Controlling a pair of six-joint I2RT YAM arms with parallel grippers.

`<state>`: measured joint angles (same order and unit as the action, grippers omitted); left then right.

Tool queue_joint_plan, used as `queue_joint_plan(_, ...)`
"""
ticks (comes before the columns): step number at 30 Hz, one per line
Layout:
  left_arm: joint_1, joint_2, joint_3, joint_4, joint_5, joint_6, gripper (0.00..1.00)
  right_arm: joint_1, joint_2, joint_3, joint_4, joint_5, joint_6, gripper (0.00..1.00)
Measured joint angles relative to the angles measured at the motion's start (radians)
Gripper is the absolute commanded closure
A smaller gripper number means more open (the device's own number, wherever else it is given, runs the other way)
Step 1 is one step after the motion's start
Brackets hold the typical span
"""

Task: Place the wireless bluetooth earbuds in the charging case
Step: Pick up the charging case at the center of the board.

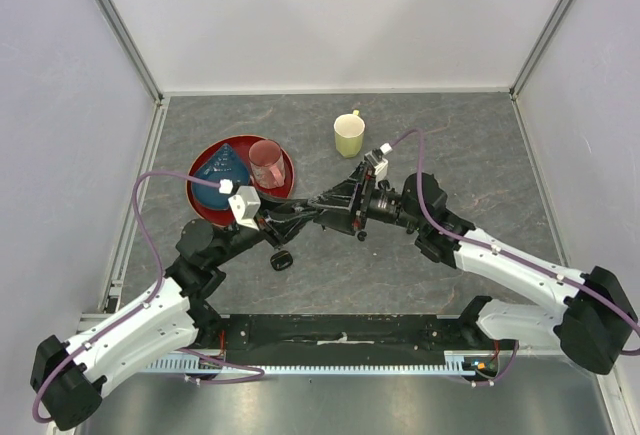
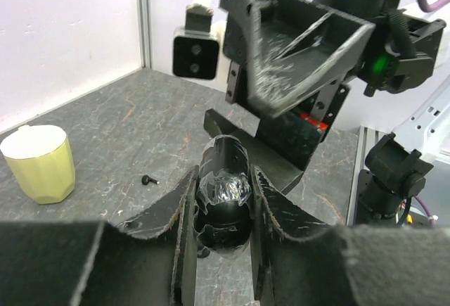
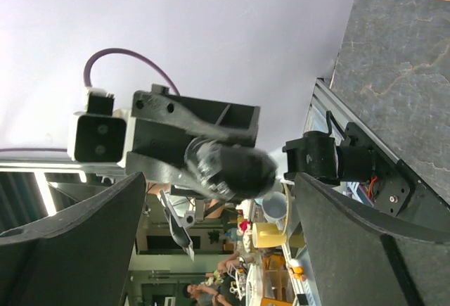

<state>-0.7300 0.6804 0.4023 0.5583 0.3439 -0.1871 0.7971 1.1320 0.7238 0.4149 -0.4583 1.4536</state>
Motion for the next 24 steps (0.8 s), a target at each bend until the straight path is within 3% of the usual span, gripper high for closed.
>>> queue_joint_plan(8, 0.000, 0.011, -0.002, 0.026, 0.051, 0.000, 0.98, -0.003, 0.058, 0.000, 0.026, 0.000, 0.058, 0.34)
queue_joint_plan(17, 0.000, 0.013, -0.005, 0.027, 0.054, 0.000, 0.98, -0.003, 0.058, 0.000, 0.040, -0.004, 0.085, 0.33)
queue_joint_plan(22, 0.000, 0.013, -0.005, 0.020, 0.051, 0.000, 0.98, -0.003, 0.044, 0.000, 0.013, -0.008, 0.088, 0.40)
queue_joint_plan(24, 0.000, 0.012, -0.005, 0.021, 0.051, 0.000, 0.98, -0.005, 0.042, 0.000, 0.006, -0.011, 0.088, 0.47)
